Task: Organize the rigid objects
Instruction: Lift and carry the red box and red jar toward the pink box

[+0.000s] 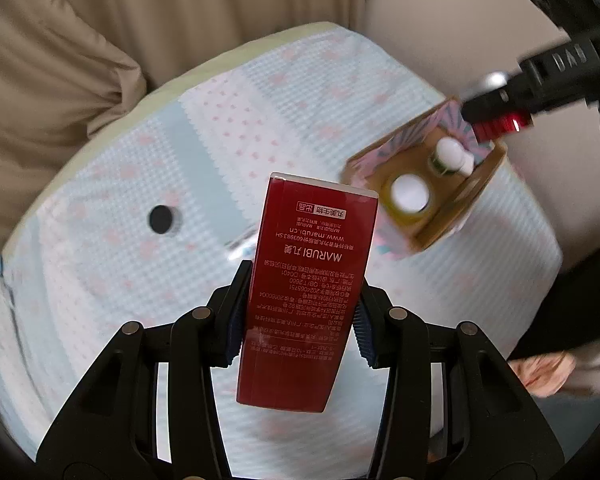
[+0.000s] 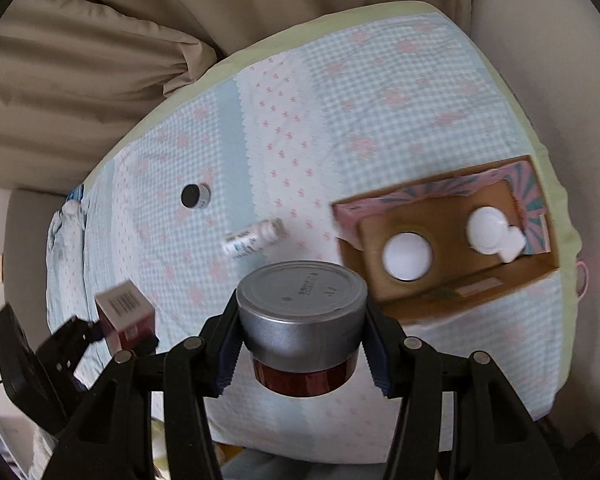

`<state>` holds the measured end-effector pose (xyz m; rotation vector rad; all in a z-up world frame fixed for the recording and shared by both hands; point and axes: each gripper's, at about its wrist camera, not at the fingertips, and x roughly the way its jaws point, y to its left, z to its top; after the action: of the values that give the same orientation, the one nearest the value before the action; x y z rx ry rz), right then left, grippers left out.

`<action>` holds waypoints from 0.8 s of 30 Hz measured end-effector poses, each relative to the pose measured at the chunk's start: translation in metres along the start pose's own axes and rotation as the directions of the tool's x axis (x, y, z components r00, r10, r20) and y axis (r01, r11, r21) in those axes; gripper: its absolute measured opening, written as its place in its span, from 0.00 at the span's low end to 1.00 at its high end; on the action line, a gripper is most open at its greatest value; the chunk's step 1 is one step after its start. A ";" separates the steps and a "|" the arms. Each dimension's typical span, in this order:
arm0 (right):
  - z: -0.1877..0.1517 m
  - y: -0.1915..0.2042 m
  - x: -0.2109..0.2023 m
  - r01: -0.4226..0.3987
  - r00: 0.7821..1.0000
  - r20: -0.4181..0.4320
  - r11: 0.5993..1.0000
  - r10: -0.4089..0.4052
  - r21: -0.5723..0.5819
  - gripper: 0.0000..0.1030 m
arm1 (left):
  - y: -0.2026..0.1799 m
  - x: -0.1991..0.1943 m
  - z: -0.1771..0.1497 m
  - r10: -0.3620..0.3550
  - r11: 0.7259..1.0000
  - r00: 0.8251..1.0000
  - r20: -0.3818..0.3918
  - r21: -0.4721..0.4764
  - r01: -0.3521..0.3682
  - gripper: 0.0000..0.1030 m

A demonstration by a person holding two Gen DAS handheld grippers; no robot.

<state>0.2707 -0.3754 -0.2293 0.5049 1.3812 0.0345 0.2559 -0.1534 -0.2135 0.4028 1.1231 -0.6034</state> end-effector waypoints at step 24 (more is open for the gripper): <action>0.035 -0.206 0.019 0.020 0.993 -0.119 0.998 -0.027 -0.064 0.48 | -0.155 0.143 0.090 -0.103 0.975 0.987 -0.124 -0.207 0.076 0.40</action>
<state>0.2525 -0.5643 -0.3181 0.4397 1.4985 0.0896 0.2652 -0.3609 -0.3108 0.2209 1.3235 -0.5408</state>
